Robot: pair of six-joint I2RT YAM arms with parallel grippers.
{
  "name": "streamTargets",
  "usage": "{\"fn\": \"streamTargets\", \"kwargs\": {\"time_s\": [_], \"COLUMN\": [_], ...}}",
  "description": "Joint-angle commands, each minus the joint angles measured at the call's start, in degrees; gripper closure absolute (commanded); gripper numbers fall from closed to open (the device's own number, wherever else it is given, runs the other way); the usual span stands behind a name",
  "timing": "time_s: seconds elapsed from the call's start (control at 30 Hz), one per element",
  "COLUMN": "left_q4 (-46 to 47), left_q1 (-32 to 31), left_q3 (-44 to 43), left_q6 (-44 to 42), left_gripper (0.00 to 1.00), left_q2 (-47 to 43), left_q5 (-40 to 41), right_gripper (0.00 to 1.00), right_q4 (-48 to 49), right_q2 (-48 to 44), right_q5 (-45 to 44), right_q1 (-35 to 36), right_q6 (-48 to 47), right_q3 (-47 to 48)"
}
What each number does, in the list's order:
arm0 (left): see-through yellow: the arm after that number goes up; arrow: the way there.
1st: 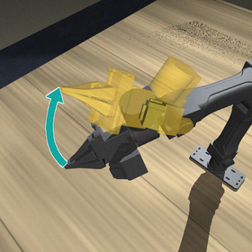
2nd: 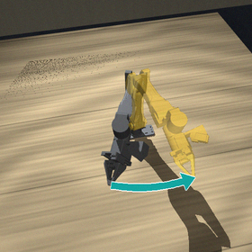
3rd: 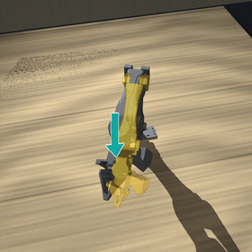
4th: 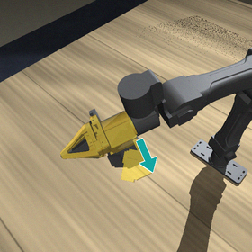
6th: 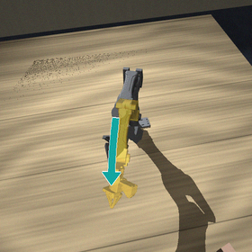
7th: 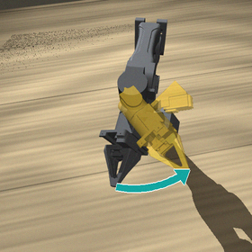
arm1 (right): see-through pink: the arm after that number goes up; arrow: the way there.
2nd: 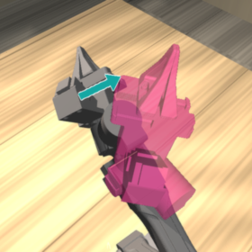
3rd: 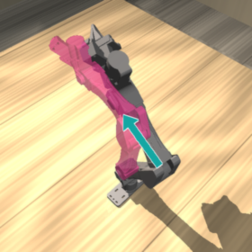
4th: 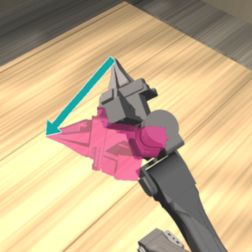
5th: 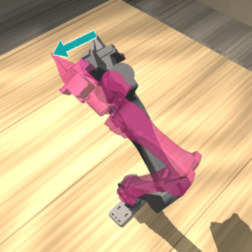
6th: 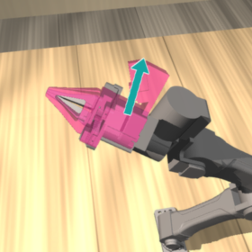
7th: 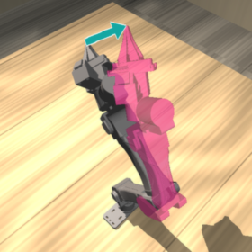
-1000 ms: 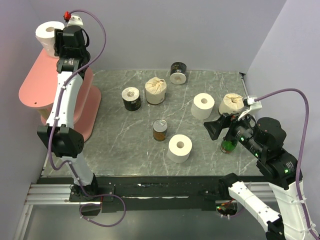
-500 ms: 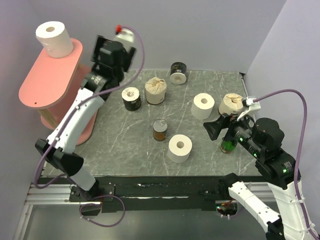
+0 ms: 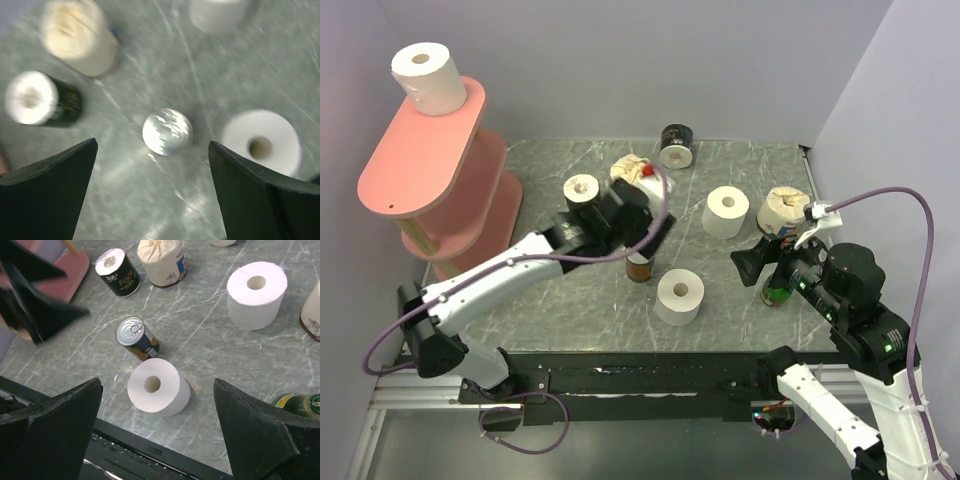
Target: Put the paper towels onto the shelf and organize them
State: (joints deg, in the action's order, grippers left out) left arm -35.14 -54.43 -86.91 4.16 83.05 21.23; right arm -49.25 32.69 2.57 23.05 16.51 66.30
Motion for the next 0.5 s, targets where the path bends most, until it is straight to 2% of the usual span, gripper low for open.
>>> {"fn": "streamTargets", "kwargs": {"time_s": [0.0,0.2,0.47], "left_q4": [0.2,-0.9,-1.7], "left_q1": [-5.2,-9.2,-9.6], "left_q3": [1.8,0.1,-0.8], "left_q6": [8.8,15.3,24.7], "left_gripper": [0.02,0.06,0.17], "left_q2": [3.5,11.0,15.8], "left_q5": [-3.0,-1.5,-1.6], "right_gripper": [0.00,0.01,0.00], "right_q4": [0.8,1.0,-0.2], "right_q2": [-2.9,-3.2,-4.4], "right_q5": [-1.8,-1.6,-2.5], "right_q1": [0.0,0.0,0.0], "right_q6": [-1.1,-0.9,-1.1], "right_q3": [0.1,0.0,0.2]}}
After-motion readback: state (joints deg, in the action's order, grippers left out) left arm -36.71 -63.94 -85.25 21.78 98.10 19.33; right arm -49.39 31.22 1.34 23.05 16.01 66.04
